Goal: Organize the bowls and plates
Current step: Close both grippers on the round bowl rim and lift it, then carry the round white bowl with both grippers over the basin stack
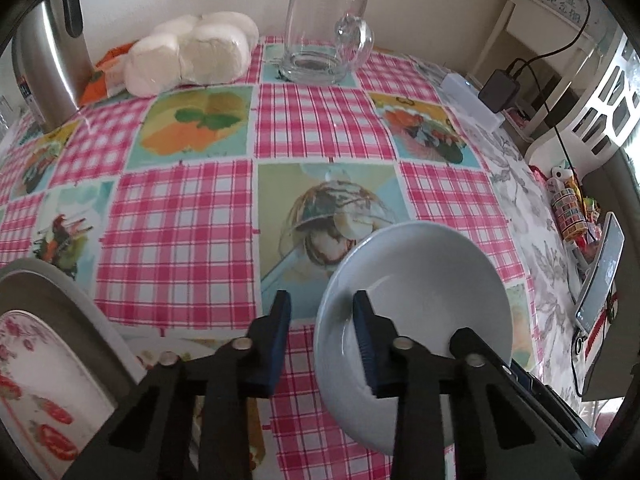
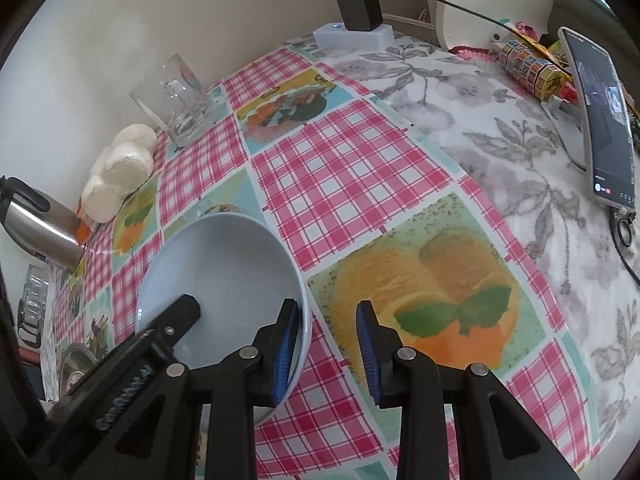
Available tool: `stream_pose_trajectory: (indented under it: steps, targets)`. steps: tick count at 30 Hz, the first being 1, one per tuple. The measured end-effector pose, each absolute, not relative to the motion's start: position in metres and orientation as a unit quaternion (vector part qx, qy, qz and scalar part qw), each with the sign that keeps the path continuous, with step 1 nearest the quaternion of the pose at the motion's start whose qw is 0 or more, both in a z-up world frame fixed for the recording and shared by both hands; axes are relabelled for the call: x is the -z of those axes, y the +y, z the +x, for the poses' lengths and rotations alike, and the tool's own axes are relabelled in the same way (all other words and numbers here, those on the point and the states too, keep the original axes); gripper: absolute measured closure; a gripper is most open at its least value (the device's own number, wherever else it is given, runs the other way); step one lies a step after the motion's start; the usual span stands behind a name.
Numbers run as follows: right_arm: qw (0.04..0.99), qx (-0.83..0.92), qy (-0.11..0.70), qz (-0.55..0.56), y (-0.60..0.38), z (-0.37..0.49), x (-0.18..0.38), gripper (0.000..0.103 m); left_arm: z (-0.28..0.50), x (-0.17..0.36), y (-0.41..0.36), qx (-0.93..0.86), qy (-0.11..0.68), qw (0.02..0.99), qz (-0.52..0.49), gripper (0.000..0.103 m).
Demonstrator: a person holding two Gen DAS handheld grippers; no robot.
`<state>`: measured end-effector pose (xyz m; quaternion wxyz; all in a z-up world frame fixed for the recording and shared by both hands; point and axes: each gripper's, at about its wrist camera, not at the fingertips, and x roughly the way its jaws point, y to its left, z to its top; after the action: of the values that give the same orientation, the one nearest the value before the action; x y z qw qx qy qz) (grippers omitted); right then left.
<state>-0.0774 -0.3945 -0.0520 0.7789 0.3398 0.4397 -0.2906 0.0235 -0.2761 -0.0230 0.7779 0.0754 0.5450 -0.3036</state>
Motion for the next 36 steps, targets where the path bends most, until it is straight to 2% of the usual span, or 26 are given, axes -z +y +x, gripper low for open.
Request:
stream_pose_trajectory:
  steps: [13, 16, 19, 26, 36]
  targets:
    - [0.784, 0.268, 0.413, 0.378, -0.396, -0.077, 0.062, 0.071, 0.027, 0.025, -0.277, 0.317, 0.539, 0.779, 0.044, 0.076]
    - [0.788, 0.263, 0.410, 0.377, -0.394, -0.075, 0.061, 0.077, 0.028, 0.026, -0.276, 0.322, 0.542, 0.775, 0.034, 0.080]
    - [0.791, 0.253, 0.407, 0.381, -0.394, -0.072, 0.060, 0.087, 0.029, 0.026, -0.275, 0.329, 0.545, 0.771, 0.023, 0.081]
    - [0.791, 0.247, 0.404, 0.388, -0.395, -0.074, 0.059, 0.089, 0.029, 0.024, -0.275, 0.335, 0.546, 0.768, 0.019, 0.081]
    - [0.818, 0.242, 0.366, 0.371, -0.391, -0.082, 0.012, 0.089, 0.026, -0.028, -0.260, 0.358, 0.509, 0.782, -0.009, 0.081]
